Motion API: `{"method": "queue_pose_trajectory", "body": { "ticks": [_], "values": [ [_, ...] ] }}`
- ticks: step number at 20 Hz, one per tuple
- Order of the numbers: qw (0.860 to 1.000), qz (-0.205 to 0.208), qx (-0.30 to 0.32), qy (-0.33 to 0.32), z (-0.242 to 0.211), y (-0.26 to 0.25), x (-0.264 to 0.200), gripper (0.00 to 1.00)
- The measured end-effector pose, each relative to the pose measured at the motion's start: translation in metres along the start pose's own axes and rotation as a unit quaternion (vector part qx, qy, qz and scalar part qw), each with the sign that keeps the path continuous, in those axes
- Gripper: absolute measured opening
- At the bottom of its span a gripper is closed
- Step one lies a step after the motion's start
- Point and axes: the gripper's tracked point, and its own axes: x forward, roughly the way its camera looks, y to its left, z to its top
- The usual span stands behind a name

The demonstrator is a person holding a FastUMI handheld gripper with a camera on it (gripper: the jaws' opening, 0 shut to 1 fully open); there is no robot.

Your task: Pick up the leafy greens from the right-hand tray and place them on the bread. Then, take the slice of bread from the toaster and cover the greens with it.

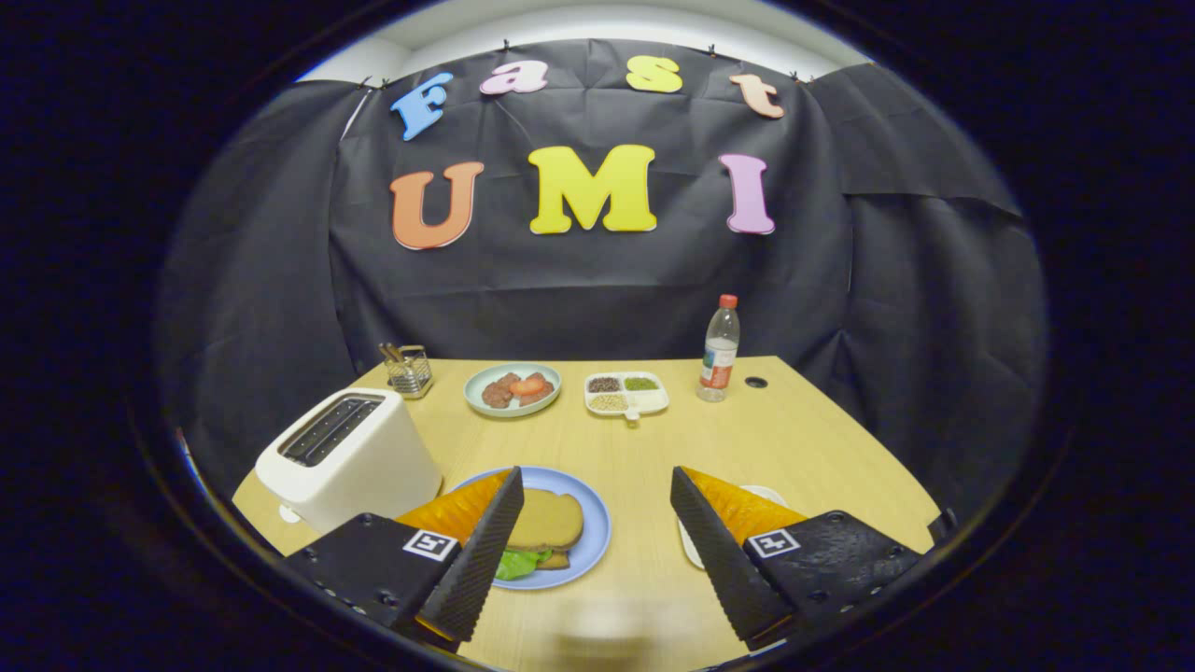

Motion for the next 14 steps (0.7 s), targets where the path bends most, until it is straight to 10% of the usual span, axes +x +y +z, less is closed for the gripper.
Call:
{"method": "queue_pose_trajectory", "body": {
  "ticks": [14],
  "values": [
    [0.988, -0.017, -0.014, -0.154, 0.055, -0.03, -0.105, 0.96]
  ]
}}
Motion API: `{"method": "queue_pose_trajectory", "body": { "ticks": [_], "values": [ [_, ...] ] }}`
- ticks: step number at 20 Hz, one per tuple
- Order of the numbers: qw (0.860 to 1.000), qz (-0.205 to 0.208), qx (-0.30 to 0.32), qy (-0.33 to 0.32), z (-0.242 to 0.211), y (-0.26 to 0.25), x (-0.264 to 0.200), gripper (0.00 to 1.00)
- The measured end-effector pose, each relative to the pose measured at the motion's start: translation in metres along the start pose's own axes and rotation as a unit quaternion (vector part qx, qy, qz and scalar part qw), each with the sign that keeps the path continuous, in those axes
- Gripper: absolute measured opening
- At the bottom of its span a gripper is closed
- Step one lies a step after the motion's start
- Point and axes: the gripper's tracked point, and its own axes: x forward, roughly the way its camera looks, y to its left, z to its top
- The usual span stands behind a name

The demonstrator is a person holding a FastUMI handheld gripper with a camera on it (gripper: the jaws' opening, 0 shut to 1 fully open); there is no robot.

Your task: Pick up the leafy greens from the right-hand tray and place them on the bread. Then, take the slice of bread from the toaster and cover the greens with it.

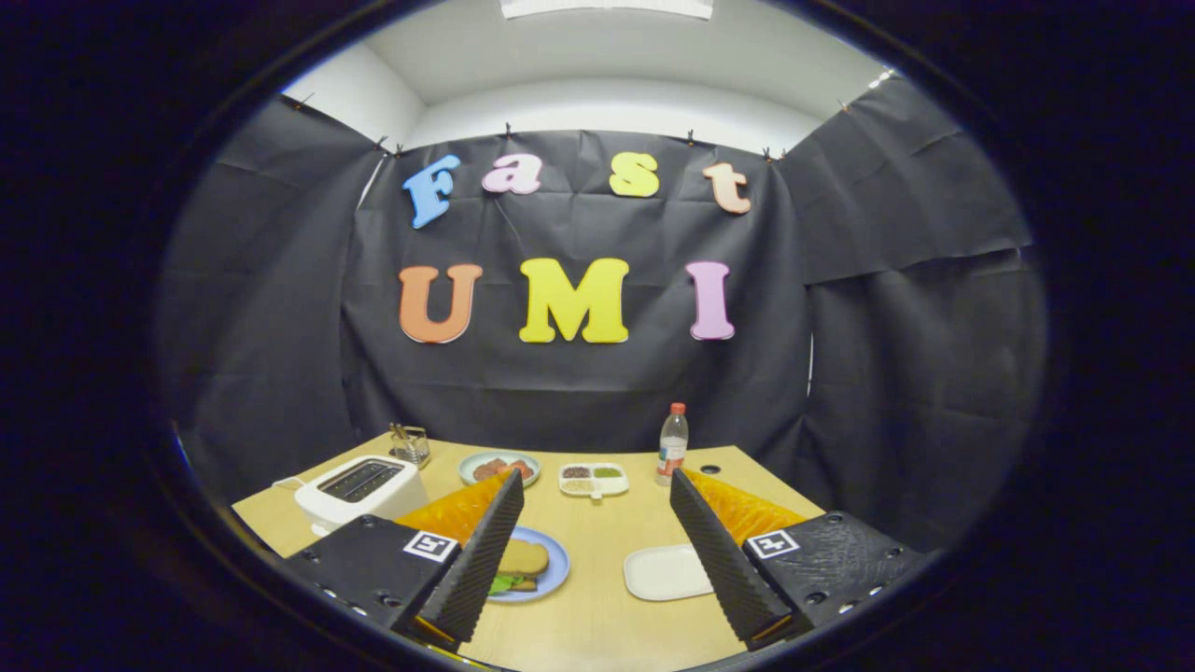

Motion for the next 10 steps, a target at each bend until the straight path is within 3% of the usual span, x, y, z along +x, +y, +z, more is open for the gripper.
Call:
{"method": "queue_pose_trajectory", "body": {
  "ticks": [10],
  "values": [
    [1.0, 0.007, -0.021, -0.014, -0.001, 0.019, -0.008, 0.97]
  ]
}}
